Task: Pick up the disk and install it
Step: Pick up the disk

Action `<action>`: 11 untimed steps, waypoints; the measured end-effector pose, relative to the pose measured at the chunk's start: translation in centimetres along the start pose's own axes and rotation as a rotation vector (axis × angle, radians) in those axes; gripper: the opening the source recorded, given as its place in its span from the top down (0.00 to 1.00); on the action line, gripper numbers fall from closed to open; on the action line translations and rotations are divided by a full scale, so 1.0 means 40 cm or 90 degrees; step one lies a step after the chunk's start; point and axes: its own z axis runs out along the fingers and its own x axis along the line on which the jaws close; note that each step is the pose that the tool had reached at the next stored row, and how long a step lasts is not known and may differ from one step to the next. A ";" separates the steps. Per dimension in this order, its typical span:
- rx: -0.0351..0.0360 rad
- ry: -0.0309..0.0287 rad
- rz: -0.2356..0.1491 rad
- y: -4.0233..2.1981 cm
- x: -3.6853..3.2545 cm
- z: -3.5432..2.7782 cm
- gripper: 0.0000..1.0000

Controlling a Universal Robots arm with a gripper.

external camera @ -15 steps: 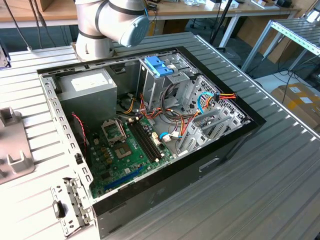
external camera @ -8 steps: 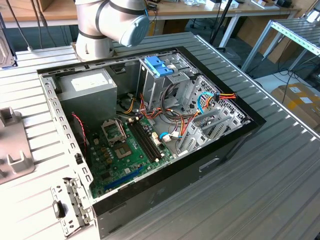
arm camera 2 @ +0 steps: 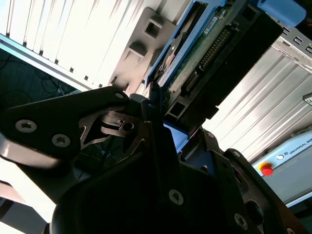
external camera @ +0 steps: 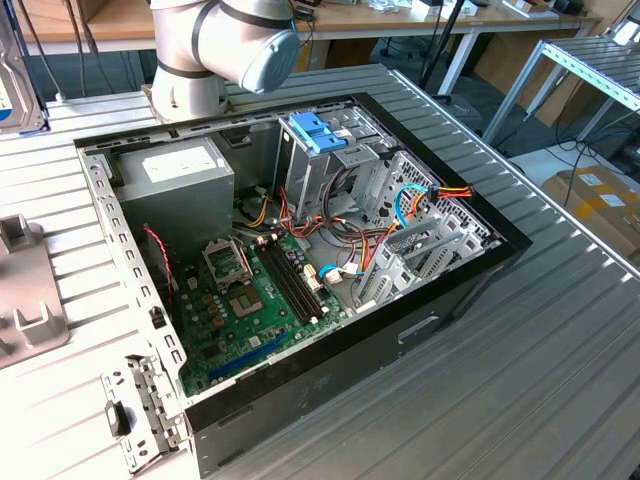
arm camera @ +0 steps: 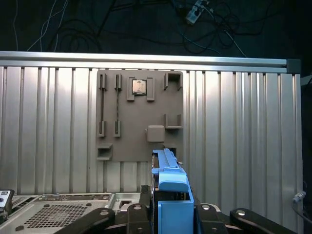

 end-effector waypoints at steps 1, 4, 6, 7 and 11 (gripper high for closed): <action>0.0000 0.0000 0.000 -0.004 0.000 0.000 0.63; 0.0000 0.0000 0.000 -0.013 0.001 -0.001 0.63; 0.0000 0.0000 0.000 -0.019 0.002 -0.001 0.63; 0.0000 0.0000 0.000 -0.022 0.002 -0.001 0.63; -0.0001 0.0000 0.000 -0.038 0.004 -0.002 0.63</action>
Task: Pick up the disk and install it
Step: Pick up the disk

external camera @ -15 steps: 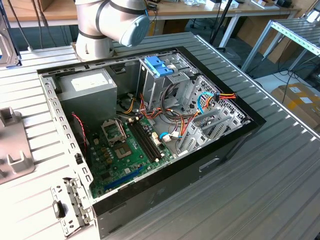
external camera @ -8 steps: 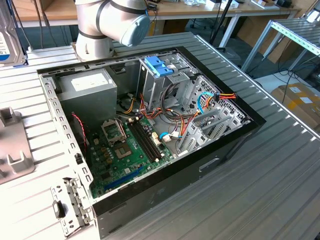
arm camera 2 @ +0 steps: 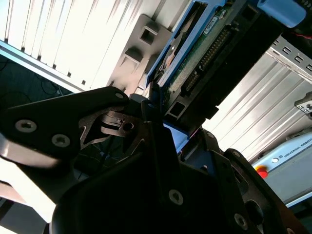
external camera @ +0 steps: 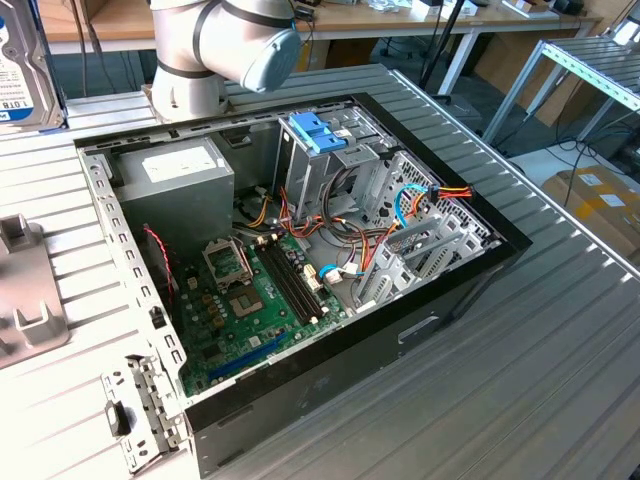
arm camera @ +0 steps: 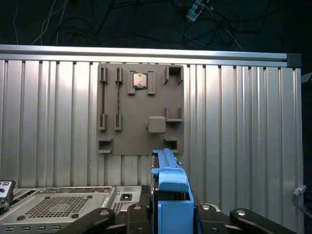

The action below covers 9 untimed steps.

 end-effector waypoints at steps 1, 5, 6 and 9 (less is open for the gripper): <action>0.0000 0.0000 0.000 -0.003 0.000 0.000 0.63; -0.0001 0.0000 0.000 -0.015 0.002 -0.001 0.63; 0.0000 0.0000 0.000 -0.019 0.003 -0.001 0.63; -0.0001 0.0000 0.000 -0.028 0.006 -0.002 0.63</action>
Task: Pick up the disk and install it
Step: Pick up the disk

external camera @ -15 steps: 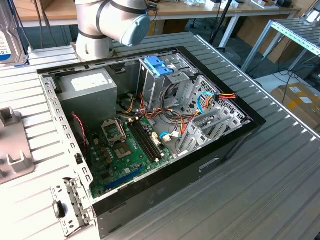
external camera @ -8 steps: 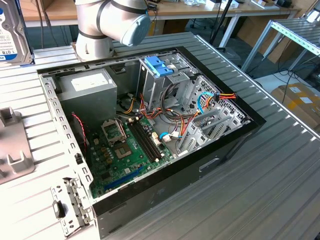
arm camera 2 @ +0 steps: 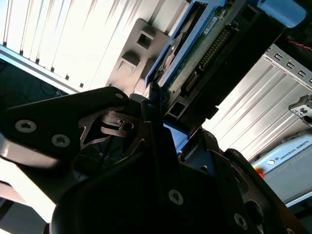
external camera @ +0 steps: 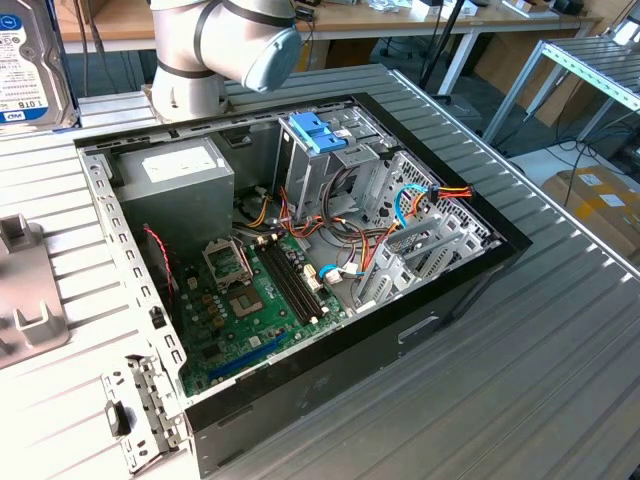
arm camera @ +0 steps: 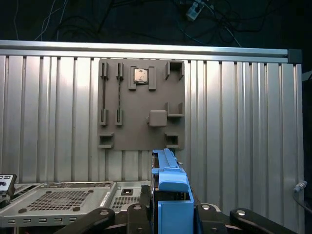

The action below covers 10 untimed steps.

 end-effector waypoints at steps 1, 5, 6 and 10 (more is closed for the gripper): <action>0.0000 0.0000 0.000 -0.002 0.001 0.000 0.63; -0.0001 0.0000 0.000 -0.016 0.006 -0.001 0.63; 0.0000 0.0000 0.000 -0.019 0.008 -0.001 0.63; 0.0000 0.0000 0.000 -0.027 0.011 -0.002 0.63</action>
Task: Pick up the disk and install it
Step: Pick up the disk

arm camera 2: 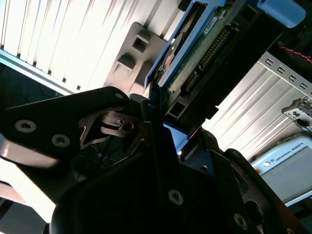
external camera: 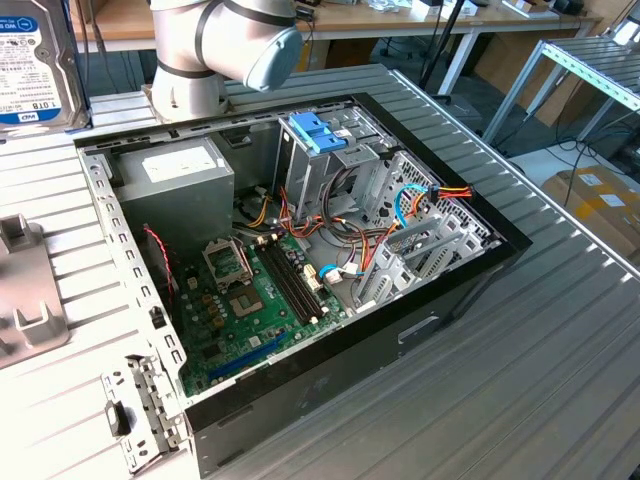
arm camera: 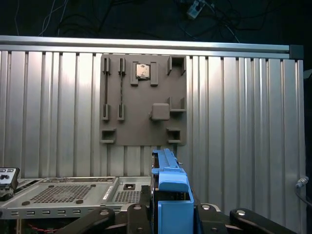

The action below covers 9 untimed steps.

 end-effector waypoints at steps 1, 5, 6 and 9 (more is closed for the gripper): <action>0.0000 0.0000 0.000 -0.002 0.001 0.000 0.63; 0.0000 0.0000 0.000 -0.009 0.004 -0.001 0.63; 0.0000 0.0000 0.000 -0.012 0.005 -0.001 0.63; 0.0000 -0.0001 0.000 -0.018 0.007 -0.001 0.63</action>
